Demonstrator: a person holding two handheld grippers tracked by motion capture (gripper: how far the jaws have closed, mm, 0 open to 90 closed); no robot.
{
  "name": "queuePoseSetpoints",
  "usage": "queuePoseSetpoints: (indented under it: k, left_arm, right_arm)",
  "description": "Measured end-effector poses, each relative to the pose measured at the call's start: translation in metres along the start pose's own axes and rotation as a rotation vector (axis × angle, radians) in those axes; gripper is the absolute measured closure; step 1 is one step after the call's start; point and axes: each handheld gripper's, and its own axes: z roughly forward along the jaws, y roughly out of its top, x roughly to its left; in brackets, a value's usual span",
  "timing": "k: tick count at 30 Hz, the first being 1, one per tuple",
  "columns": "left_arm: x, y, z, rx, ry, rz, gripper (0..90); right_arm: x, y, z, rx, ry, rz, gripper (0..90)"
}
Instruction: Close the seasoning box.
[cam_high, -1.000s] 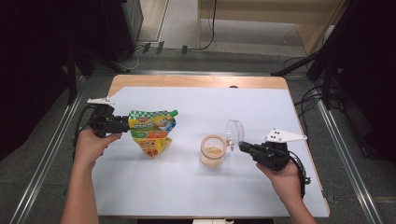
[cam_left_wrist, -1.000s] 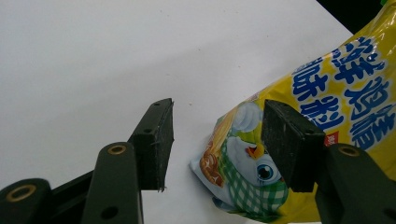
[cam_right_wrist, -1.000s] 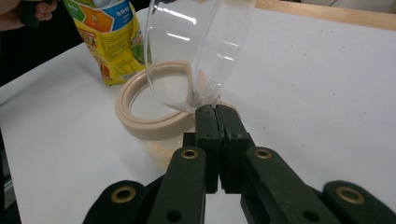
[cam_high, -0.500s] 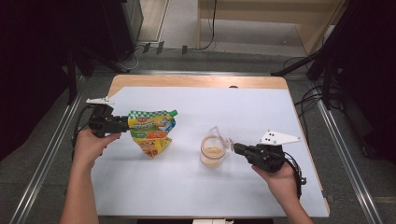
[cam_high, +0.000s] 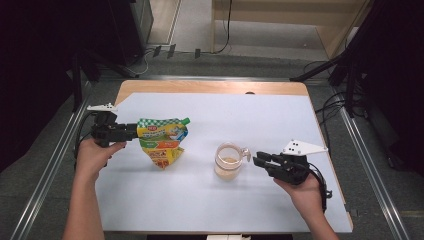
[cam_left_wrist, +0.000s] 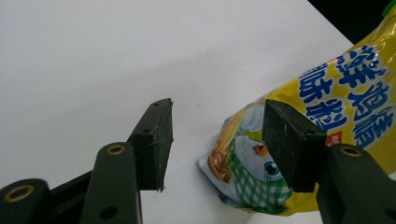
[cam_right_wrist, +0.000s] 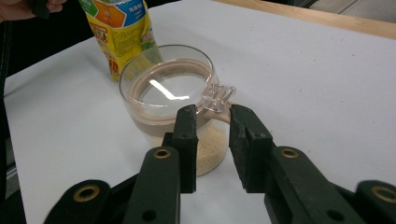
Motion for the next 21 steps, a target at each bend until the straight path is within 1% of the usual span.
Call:
queuePoseSetpoints:
  k: [1, 2, 3, 7, 9, 11, 12, 13, 15, 17, 18, 20, 21]
  left_arm:
    - [0.000, 0.000, 0.000, 0.000, 0.000, 0.000, 43.9]
    - [0.001, -0.001, -0.001, -0.003, 0.002, -0.004, 43.9]
    - [0.002, -0.001, -0.002, -0.007, 0.003, -0.004, 43.9]
    - [0.002, -0.001, -0.003, -0.010, 0.002, -0.005, 43.8]
    - [0.002, -0.001, -0.003, -0.008, 0.002, -0.007, 43.8]
    - [0.003, -0.001, -0.003, -0.004, 0.003, -0.005, 43.7]
    - [0.003, -0.001, -0.003, -0.004, 0.003, -0.005, 43.8]
    - [0.003, -0.001, -0.002, -0.004, 0.005, -0.006, 43.8]
    - [0.003, -0.002, -0.002, -0.005, 0.005, -0.008, 43.8]
    - [0.003, -0.002, -0.002, -0.005, 0.005, -0.008, 43.8]
    - [0.003, -0.002, -0.002, -0.004, 0.003, -0.010, 43.7]
    - [0.003, -0.002, -0.002, -0.003, 0.003, -0.009, 43.8]
    - [0.004, -0.002, -0.002, -0.003, 0.002, -0.011, 43.8]
  right_arm:
    - [0.000, 0.000, 0.000, 0.000, 0.000, 0.000, 72.4]
    - [-0.002, -0.002, 0.001, 0.008, -0.009, -0.015, 68.5]
    - [-0.002, -0.003, 0.002, 0.010, -0.012, -0.019, 67.4]
    - [-0.008, -0.007, 0.003, 0.020, -0.023, -0.012, 60.5]
    - [-0.012, -0.009, 0.002, 0.020, -0.025, -0.004, 55.0]
    - [-0.015, -0.010, 0.003, 0.017, -0.034, 0.002, 50.5]
    - [-0.015, -0.010, 0.003, 0.017, -0.034, 0.002, 50.5]
    - [-0.019, -0.012, 0.003, 0.005, -0.025, 0.002, 45.9]
    - [-0.023, -0.014, 0.003, -0.001, -0.032, -0.013, 42.1]
    - [-0.024, -0.015, 0.003, 0.000, -0.041, -0.015, 41.6]
    - [-0.028, -0.019, 0.005, -0.007, -0.084, -0.030, 37.2]
    - [-0.029, -0.020, 0.005, -0.007, -0.090, -0.034, 37.1]
    - [-0.033, -0.022, 0.006, 0.006, -0.108, -0.038, 34.5]
